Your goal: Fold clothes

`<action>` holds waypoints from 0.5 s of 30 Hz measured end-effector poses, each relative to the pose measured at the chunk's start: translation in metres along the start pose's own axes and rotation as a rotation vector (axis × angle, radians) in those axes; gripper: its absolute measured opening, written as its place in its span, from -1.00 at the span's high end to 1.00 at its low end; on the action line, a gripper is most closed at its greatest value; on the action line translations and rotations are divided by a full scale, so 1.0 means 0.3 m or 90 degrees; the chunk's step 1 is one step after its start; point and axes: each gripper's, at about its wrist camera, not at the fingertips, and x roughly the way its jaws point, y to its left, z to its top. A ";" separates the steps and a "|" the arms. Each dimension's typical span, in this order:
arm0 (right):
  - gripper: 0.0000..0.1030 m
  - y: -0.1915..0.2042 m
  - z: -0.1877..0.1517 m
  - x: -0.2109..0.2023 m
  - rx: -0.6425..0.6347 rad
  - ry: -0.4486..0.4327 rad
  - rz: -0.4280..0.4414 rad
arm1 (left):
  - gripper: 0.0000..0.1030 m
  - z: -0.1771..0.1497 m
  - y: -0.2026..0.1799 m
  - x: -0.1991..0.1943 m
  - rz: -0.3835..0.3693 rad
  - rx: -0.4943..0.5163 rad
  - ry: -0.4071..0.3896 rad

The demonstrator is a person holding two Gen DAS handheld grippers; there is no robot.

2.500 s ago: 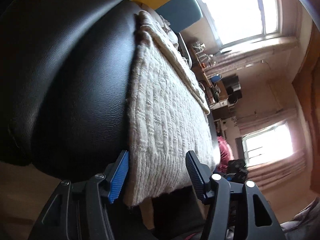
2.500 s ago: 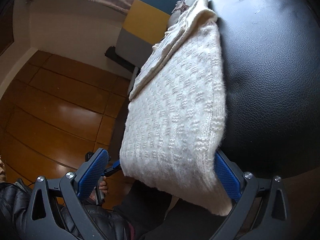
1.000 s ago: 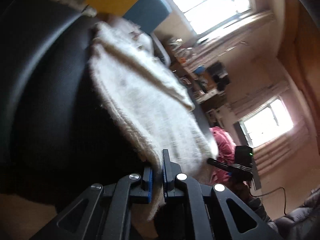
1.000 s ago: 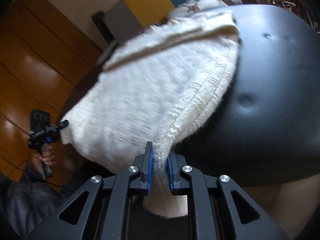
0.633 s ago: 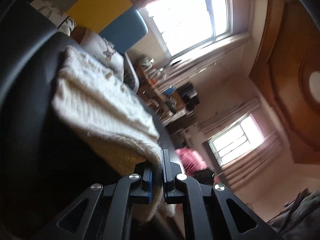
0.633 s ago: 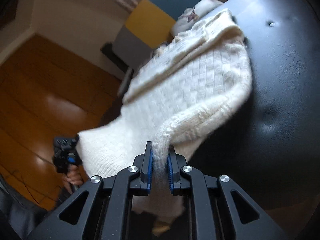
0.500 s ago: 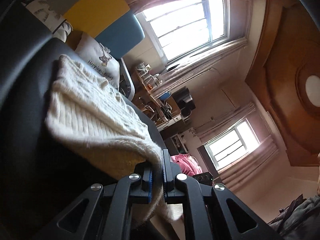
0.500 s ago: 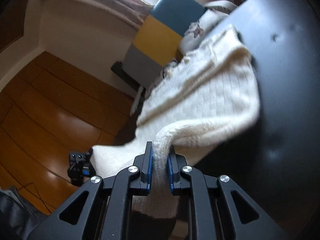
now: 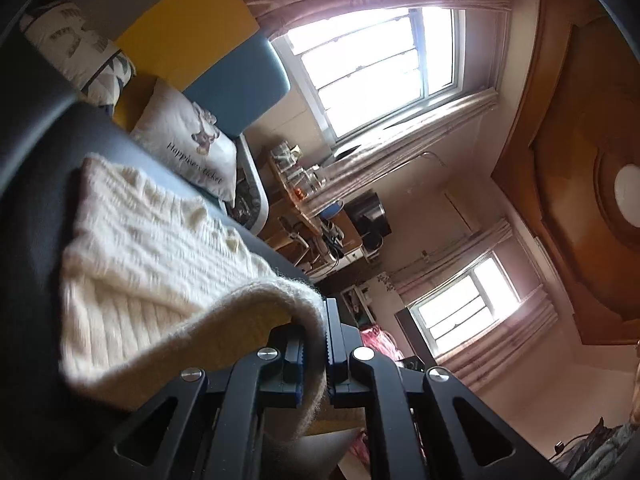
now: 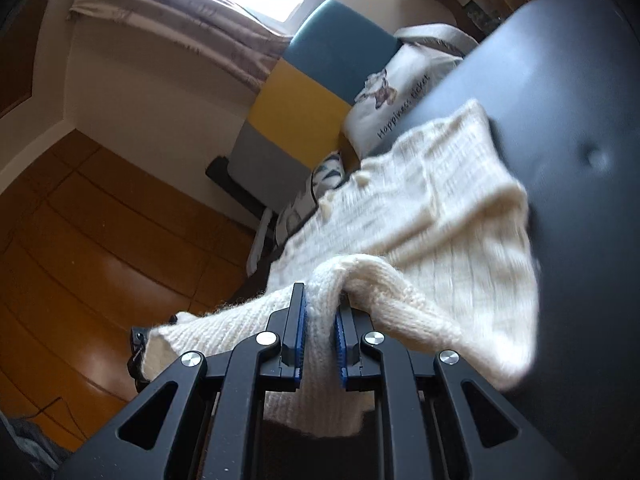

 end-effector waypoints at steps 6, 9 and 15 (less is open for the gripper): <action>0.74 -0.005 0.100 0.066 0.001 -0.023 0.006 | 0.89 0.091 0.027 0.043 0.007 0.003 -0.025; 0.74 -0.011 0.143 0.105 -0.001 -0.025 0.002 | 0.89 0.129 0.040 0.071 0.017 0.012 -0.028; 0.74 -0.032 0.238 0.169 -0.002 -0.027 -0.011 | 0.88 0.219 0.094 0.135 0.036 0.012 -0.039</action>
